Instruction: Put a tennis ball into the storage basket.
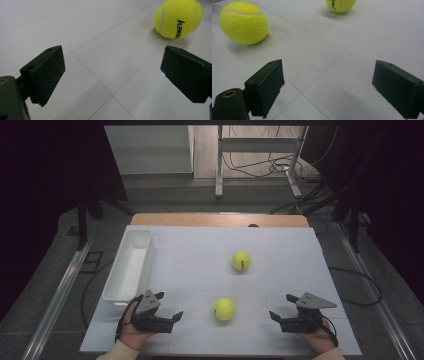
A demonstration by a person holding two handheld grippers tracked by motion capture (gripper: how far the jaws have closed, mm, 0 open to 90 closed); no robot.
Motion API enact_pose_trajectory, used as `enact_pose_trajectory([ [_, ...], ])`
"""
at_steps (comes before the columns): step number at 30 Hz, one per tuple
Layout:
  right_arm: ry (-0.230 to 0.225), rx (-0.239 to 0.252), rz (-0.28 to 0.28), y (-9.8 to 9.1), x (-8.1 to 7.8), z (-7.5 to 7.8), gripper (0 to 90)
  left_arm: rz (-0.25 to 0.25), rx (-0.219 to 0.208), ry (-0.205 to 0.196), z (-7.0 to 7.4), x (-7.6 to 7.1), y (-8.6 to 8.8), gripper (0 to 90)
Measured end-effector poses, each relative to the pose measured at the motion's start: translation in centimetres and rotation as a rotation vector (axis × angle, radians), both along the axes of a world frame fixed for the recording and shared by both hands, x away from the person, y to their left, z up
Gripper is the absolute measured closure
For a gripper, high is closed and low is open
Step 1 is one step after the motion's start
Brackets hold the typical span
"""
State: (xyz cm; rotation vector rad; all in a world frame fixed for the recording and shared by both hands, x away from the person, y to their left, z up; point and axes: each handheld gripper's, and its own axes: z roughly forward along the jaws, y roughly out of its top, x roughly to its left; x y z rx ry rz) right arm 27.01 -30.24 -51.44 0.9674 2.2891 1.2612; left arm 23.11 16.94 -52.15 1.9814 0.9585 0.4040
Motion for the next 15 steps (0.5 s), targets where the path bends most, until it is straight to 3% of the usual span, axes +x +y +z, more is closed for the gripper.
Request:
enact_pose_trajectory([
  [15, 0.003, -0.042, 0.01, 0.22, -0.04, -0.12, 11.2, -0.017, 0.026, 0.01, -0.11, -0.06, -0.2, 6.7],
])
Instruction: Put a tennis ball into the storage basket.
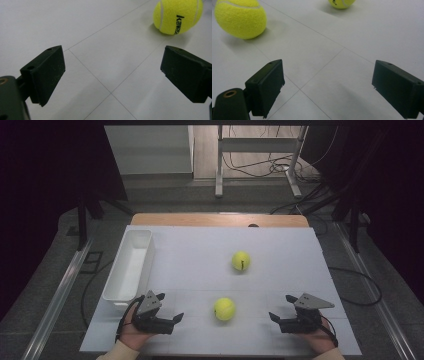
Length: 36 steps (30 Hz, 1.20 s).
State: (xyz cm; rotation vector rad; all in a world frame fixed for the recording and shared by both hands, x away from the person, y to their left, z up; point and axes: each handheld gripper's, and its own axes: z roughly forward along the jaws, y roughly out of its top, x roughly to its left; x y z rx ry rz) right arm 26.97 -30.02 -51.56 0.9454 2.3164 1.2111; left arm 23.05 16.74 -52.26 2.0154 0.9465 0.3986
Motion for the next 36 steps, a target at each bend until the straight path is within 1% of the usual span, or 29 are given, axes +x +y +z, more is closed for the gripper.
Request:
enact_pose_trajectory([
  [7, 0.006, 0.0, 0.006, 0.1, 0.0, -0.1, 11.2, 0.003, -0.004, -0.001, 0.0, 0.1, 0.0, 6.7],
  [10, 0.005, 0.007, 0.01, 0.2, -0.1, 0.0, 11.3, 0.003, -0.004, -0.001, 0.1, 0.1, 0.0, 6.7],
  [13, 0.005, -0.003, 0.007, 0.2, -0.1, 0.0, 11.3, 0.005, -0.016, 0.001, 0.2, 0.1, 0.1, 6.8],
  [17, 0.007, 0.005, 0.01, 0.1, -0.1, 0.0, 11.3, 0.004, -0.021, -0.003, 0.3, 0.2, 0.1, 6.7],
  [22, 0.008, 0.002, 0.01, 0.2, -0.1, 0.0, 11.3, 0.007, -0.025, -0.005, 0.6, 0.3, 0.1, 6.8],
  [29, 0.01, 0.002, 0.008, 0.1, -0.1, 0.0, 11.4, -0.002, -0.027, -0.013, 0.9, 0.3, -0.2, 6.8],
  [33, 0.013, -0.003, 0.007, 0.1, 0.0, 0.0, 11.5, -0.011, -0.032, -0.007, 1.1, 0.4, -0.3, 6.9],
  [34, 0.014, -0.002, 0.006, 0.1, 0.0, -0.1, 11.5, -0.019, -0.041, -0.002, 1.2, 0.4, -0.4, 6.9],
  [36, 0.017, -0.003, 0.006, 0.1, 0.0, -0.1, 11.5, -0.024, -0.04, -0.002, 1.4, 0.4, -0.5, 6.9],
])
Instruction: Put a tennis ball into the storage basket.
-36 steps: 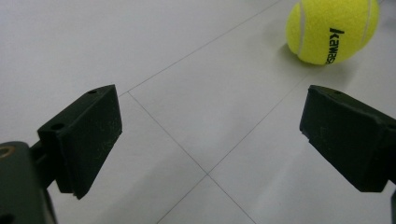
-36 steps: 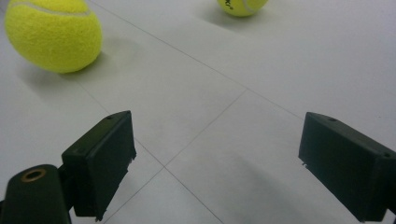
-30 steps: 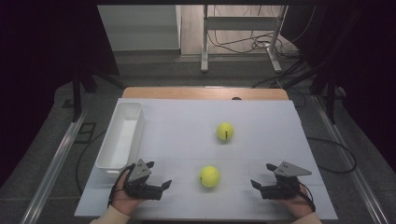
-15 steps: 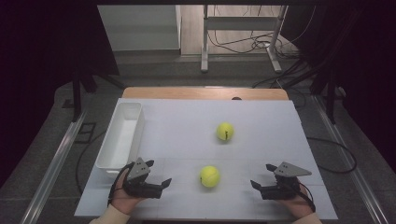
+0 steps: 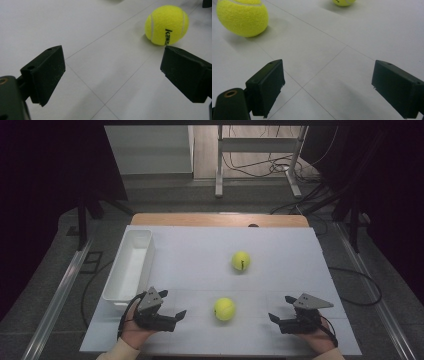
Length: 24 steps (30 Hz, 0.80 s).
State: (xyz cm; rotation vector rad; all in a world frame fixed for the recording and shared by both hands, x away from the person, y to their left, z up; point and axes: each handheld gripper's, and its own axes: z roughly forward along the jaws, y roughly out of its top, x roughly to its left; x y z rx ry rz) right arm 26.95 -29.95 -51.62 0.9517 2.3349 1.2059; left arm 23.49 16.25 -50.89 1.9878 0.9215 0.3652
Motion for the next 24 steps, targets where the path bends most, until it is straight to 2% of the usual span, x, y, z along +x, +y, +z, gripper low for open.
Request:
enact_pose_trajectory([
  [12, -0.002, 0.003, 0.007, 0.0, 0.0, 0.0, 11.5, -0.021, -0.005, -0.018, 1.4, 0.4, -1.0, 7.0],
  [21, -0.003, -0.016, 0.004, 0.1, 0.0, 0.0, 11.7, -0.04, -0.01, -0.013, 2.0, 0.6, -1.8, 7.0],
  [24, -0.013, -0.003, 0.006, 0.1, -0.1, 0.1, 11.9, -0.039, -0.012, -0.005, 2.1, 0.7, -1.9, 7.1],
])
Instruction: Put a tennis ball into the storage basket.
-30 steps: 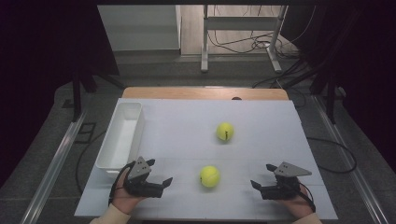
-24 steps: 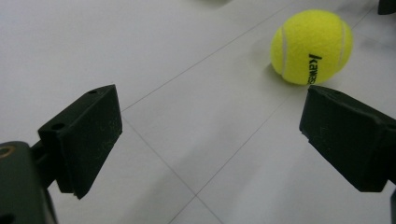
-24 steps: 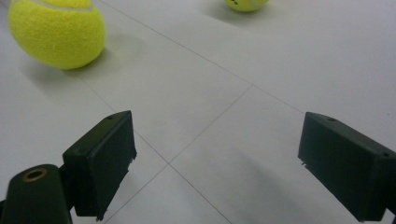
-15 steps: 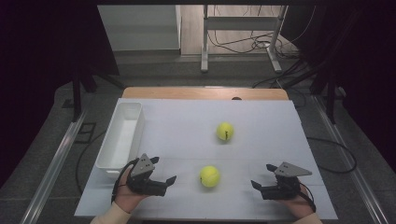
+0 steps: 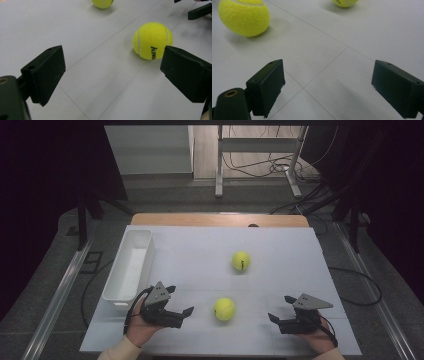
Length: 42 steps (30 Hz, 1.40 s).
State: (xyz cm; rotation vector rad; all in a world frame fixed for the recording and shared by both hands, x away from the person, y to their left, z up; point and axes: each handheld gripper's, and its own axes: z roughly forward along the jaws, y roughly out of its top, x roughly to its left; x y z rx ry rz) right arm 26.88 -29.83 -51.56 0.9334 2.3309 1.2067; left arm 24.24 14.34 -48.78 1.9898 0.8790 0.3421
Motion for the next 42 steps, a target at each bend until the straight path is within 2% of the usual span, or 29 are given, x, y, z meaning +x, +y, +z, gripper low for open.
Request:
enact_pose_trajectory([
  [7, 0.007, -0.016, -0.002, 0.0, 0.1, -0.1, 11.9, -0.018, -0.009, 0.011, 0.3, 0.4, -0.5, 7.1],
  [11, 0.006, -0.009, 0.001, 0.1, 0.1, -0.1, 11.9, -0.037, -0.034, 0.022, 0.6, 0.7, -1.0, 7.1],
  [29, 0.001, -0.01, -0.002, 0.2, 0.2, -0.1, 12.2, -0.094, -0.028, 0.011, 1.8, 1.4, -3.6, 7.1],
  [35, 0.006, -0.003, -0.004, 0.1, 0.2, -0.2, 12.2, -0.116, -0.032, 0.031, 1.6, 1.8, -4.5, 7.0],
  [42, 0.007, -0.019, -0.008, 0.3, 0.5, -0.1, 12.2, -0.139, -0.027, 0.051, 1.5, 1.9, -5.1, 6.8],
])
